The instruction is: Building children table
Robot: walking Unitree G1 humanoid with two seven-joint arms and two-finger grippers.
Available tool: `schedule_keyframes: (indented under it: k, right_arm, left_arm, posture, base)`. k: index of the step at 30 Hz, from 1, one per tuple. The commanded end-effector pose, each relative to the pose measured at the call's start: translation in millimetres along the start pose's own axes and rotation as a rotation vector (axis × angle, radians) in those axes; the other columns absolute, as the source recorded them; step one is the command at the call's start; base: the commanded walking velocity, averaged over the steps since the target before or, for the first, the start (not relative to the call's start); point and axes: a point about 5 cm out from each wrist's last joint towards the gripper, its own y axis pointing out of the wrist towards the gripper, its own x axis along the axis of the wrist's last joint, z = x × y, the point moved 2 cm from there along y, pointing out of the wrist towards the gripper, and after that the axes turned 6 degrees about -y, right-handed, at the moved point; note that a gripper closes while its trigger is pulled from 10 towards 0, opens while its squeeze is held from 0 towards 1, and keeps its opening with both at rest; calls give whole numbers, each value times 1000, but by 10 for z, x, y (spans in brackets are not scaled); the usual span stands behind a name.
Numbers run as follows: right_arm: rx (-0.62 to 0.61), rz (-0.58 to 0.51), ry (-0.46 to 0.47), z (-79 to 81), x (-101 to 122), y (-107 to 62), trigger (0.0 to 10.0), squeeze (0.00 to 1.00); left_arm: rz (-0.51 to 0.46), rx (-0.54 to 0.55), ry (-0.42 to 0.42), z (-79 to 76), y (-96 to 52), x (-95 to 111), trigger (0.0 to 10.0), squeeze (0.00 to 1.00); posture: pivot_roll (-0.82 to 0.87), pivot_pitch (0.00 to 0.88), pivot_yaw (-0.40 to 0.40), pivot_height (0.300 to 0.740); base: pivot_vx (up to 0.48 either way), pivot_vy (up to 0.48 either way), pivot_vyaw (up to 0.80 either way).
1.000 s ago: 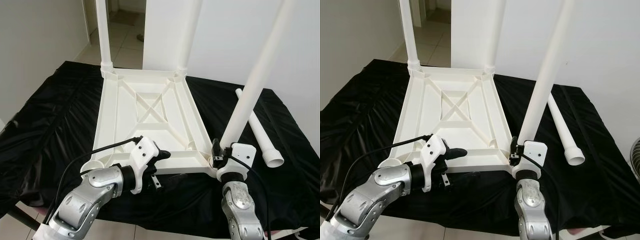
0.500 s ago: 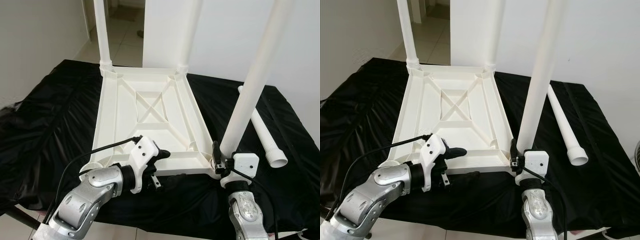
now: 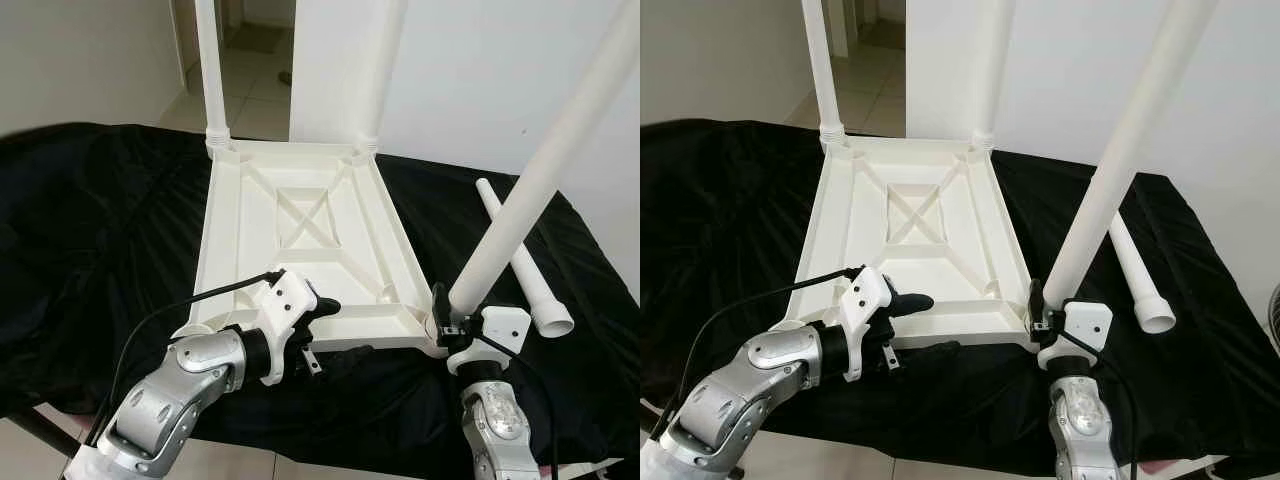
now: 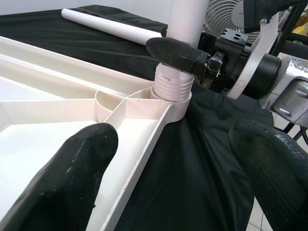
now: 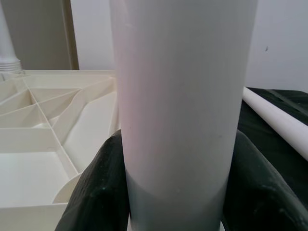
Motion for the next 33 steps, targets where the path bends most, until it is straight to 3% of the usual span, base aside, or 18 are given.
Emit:
schedule_keyframes:
  k: [1, 6, 12, 19, 23, 33]
  right_arm:
    - [-13, 262, 13, -88, -478, -217, 10000, 0]
    - [-7, 337, -20, -120, -568, -239, 10000, 0]
    - [-35, 388, 9, -169, -647, -276, 10000, 0]
    - [-39, 414, 42, -178, -682, -286, 10000, 0]
    - [-71, 437, 119, -208, -712, -302, 10000, 0]
    - [-81, 432, 126, -231, -713, -335, 10000, 0]
  left_arm:
    - [-4, -4, 5, 2, 5, 21, 10000, 0]
    - [-4, -5, 6, -5, 5, 23, 10000, 0]
    - [-5, -5, 2, -11, 3, 26, 10000, 0]
    - [-1, -5, 0, -21, -6, 15, 10000, 0]
    - [-2, -6, -1, -23, -7, 20, 10000, 0]
    - [0, -9, -3, -36, -9, 13, 10000, 0]
  posture:
    - [3, 75, -12, 740]
    - [2, 78, -14, 740]
    - [4, 82, -14, 740]
    - [5, 89, -15, 740]
    - [6, 91, -17, 740]
    - [3, 95, -14, 740]
  base:
    - [0, 0, 0]
    - [0, 0, 0]
    - [0, 0, 0]
    - [0, 0, 0]
    - [0, 0, 0]
    - [0, 0, 0]
